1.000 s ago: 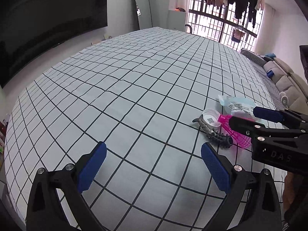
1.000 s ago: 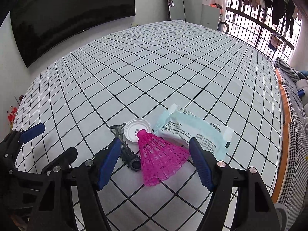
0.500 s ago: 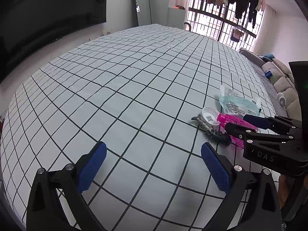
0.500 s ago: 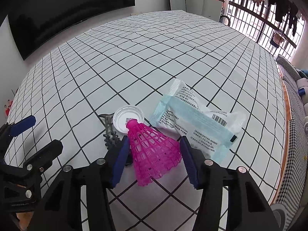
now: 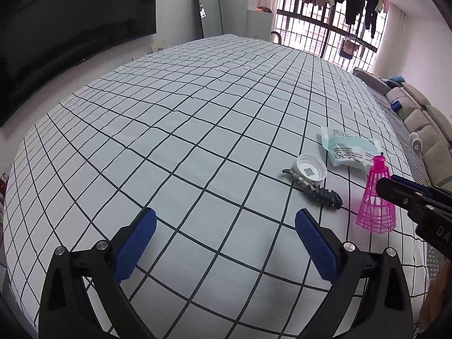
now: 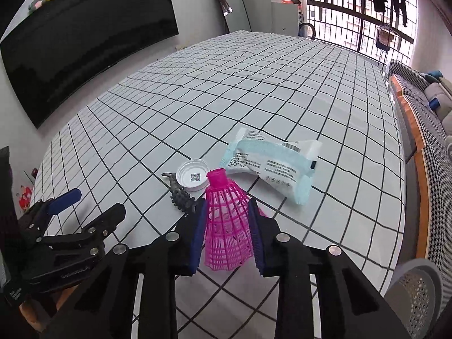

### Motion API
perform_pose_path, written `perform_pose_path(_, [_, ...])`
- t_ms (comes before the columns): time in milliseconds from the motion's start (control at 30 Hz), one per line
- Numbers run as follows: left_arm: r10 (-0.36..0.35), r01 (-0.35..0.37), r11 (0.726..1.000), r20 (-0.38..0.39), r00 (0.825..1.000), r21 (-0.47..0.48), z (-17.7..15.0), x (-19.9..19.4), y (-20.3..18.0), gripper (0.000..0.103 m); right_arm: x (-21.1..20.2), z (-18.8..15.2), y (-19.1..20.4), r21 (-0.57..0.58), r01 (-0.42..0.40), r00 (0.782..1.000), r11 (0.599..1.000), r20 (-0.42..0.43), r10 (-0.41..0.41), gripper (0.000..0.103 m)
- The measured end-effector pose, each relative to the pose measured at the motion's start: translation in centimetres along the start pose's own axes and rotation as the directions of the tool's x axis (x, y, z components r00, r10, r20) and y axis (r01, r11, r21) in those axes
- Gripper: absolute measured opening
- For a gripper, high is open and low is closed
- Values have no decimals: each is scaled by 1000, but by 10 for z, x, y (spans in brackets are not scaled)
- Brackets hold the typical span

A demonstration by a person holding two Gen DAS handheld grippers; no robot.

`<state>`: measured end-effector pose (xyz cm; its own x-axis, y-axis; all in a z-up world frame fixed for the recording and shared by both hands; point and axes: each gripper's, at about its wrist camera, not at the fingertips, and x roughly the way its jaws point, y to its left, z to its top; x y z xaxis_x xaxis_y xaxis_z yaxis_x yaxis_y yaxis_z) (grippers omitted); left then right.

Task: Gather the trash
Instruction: 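Lift the pink shuttlecock with the right gripper toward the basket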

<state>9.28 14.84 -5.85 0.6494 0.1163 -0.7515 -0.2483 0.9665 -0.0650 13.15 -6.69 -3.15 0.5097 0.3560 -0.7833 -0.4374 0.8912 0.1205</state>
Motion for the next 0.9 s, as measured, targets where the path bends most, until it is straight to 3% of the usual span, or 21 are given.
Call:
perform_pose_path(367, [11,-11,1000,14,1000,14,0,-16,-11,97,-39,-47,-28,136,14,997,991,68,-24,26])
perform_pose_path(733, [-7,5,998,32,999,57,-1,-31,-35,97,-53,-91,-35,160,40,992,986,108,-58,28])
perform_pose_path(833, [-16,14,997,30,999,70,-4,-34,-41,97,-60,-95,-38,169,34,991,985,122,-55,35])
perform_pose_path(900, [-21,19,997,27,999,78,-6,-36,-44,97,-66,-97,-38,177,27,988,984,145,-53,56])
